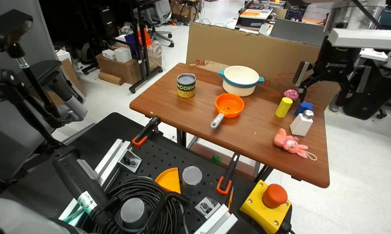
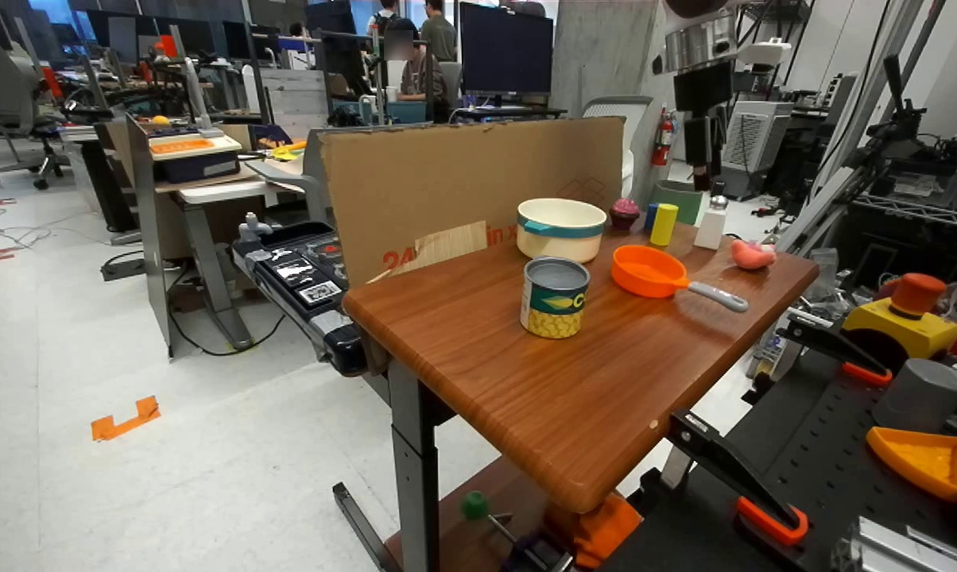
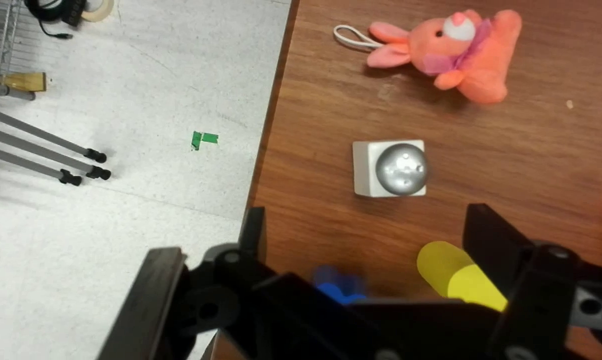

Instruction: Pick up the bottle and put it in the plastic pan

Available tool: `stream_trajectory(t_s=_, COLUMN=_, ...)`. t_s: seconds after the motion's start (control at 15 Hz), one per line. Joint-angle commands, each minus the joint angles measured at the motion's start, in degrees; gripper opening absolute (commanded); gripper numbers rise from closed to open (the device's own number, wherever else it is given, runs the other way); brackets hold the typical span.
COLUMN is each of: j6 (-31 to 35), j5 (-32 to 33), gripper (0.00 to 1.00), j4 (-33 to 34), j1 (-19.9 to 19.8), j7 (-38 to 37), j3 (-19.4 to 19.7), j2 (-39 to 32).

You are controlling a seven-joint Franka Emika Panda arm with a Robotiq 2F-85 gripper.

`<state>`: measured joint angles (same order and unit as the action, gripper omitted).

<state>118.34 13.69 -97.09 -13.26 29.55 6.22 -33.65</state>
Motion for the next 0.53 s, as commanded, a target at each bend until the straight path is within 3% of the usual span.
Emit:
stream_trajectory(t_s=0.0, j6=2.7, j5=1.9, gripper=1.00, j4=-3.2, j1=-0.1, j7=1.4, j3=-0.8, j2=1.2)
stream_trajectory(t_s=0.47, j6=5.0, j5=3.8, gripper=1.00, j4=-6.8, j1=-0.1, j7=2.1, j3=-0.9, j2=2.0)
